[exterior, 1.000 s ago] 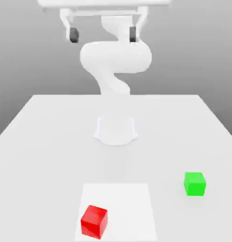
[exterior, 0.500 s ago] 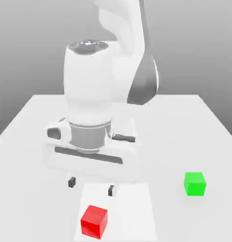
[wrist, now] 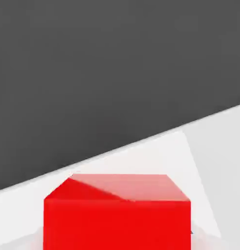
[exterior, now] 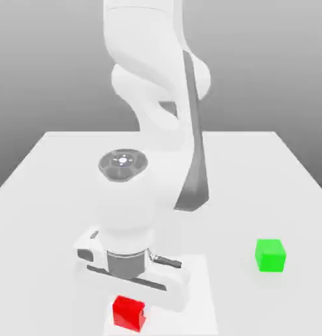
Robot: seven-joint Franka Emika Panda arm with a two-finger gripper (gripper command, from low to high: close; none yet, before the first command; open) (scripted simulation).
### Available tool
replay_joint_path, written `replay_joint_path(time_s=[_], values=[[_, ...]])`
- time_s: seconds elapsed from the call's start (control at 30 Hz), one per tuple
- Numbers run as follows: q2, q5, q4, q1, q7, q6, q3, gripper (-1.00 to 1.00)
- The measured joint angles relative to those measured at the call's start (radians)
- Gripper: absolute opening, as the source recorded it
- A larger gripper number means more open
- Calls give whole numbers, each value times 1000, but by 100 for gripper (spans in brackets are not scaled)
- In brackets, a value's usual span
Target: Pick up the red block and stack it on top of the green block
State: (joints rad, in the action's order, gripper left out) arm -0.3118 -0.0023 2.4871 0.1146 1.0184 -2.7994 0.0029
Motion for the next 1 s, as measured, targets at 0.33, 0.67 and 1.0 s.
replay_joint_path(time_s=[0.33, 0.67, 1.0], values=[[228, 35, 104, -123, -271, 120, 178, -100], [384, 71, 237, -419, -675, 143, 325, -100], [183, -132, 244, -450, -581, -52, 286, 100]])
